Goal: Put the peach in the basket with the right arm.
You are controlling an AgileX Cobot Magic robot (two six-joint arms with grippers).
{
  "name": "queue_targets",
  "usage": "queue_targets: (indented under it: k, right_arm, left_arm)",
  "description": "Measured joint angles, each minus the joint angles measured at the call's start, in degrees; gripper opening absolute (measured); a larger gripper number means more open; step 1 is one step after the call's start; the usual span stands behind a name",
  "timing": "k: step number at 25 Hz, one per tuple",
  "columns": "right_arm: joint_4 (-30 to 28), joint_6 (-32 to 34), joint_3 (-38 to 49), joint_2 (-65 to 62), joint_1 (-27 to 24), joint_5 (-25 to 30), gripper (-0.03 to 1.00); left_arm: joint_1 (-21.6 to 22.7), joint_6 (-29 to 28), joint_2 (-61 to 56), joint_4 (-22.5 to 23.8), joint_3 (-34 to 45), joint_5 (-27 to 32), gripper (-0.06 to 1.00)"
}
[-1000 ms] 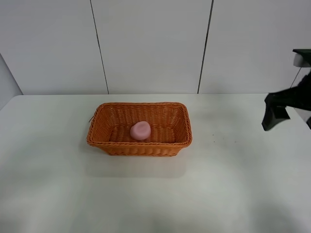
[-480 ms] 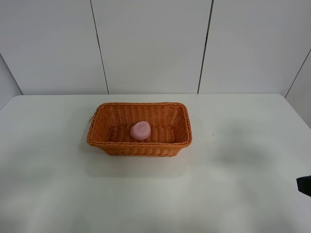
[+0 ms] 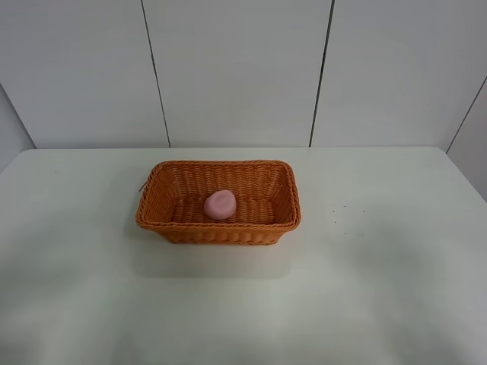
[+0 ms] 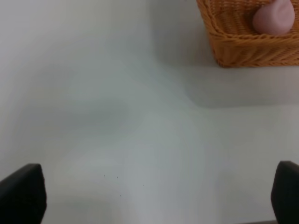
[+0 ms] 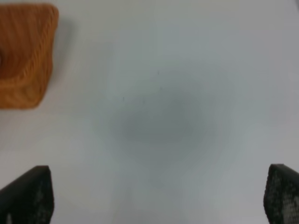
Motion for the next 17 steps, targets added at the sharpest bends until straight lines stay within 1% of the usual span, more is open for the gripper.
queue_targets:
  k: [4,17]
  right_arm:
    - [-0.1,0.0,0.0,-4.7,0.0,0.0,0.69]
    - [-0.1,0.1,0.1,-4.7,0.0,0.0,0.69]
  left_arm:
    - [0.0,0.0,0.0,0.0,0.0,0.0,0.99]
    - [0.0,0.0,0.0,0.0,0.0,0.0,0.99]
